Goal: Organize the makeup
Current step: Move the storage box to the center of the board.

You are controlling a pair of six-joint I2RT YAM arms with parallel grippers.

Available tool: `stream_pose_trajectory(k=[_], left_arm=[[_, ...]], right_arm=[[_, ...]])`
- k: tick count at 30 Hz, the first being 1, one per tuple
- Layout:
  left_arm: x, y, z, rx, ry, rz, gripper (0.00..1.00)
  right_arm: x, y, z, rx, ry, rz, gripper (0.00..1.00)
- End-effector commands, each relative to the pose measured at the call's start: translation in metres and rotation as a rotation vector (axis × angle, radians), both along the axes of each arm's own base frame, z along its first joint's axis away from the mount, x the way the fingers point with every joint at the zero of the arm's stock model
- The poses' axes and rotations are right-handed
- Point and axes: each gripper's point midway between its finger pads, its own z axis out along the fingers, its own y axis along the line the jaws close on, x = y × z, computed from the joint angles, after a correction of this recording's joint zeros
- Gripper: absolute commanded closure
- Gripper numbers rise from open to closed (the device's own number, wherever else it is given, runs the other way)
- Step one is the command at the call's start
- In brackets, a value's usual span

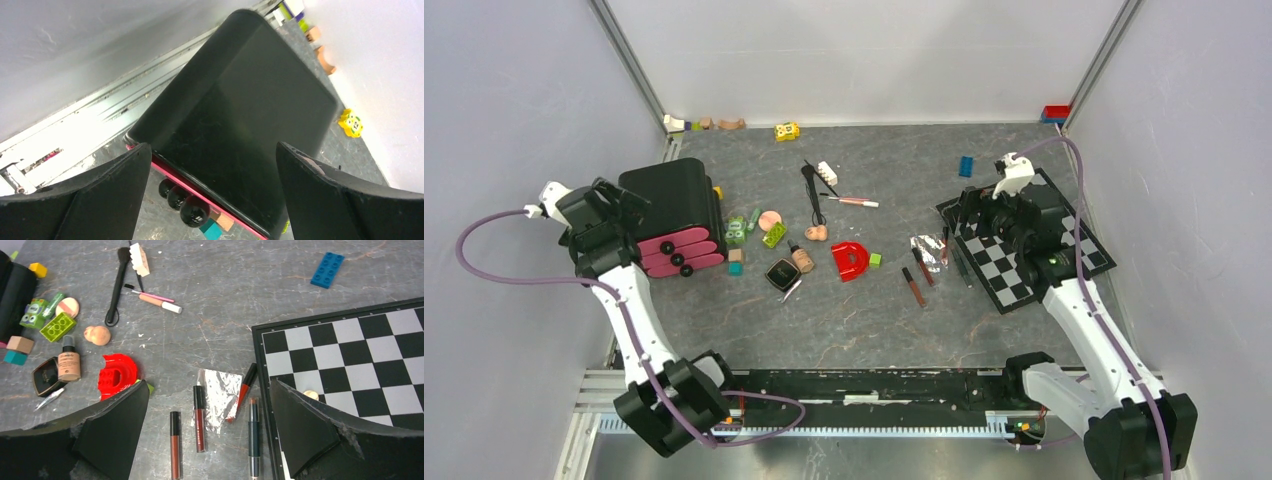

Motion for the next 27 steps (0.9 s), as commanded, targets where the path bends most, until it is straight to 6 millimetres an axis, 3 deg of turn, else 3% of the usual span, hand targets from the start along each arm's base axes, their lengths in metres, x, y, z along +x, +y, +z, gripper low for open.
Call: stream_pose_trajectory(k=[1, 8, 16, 22, 27], left_arm=[[0.011, 0.01, -0.003, -0.059, -0.072, -0.008, 0.0], [0.012, 0.035, -0.036, -0.143, 0.017, 0.042, 0.0], [0.02, 0.053, -0.058, -0.196, 0.066, 0.051, 0.02], [0.037, 0.039, -0.071, -0.268, 0.048, -0.056, 0.06], [0.039, 0.019, -0.081, -0.346, 0.026, -0.11, 0.07]], right_arm=[[0.004, 0.01, 0.033, 0.018, -0.064, 0.06, 0.02], [0.006, 0.014, 0.048, 0.018, -0.082, 0.084, 0.02], [0.007, 0.017, 0.055, 0.02, -0.08, 0.101, 0.02], [0.005, 0.018, 0.057, 0.028, -0.086, 0.108, 0.02], [0.004, 0.02, 0.055, 0.044, -0.086, 0.114, 0.02]])
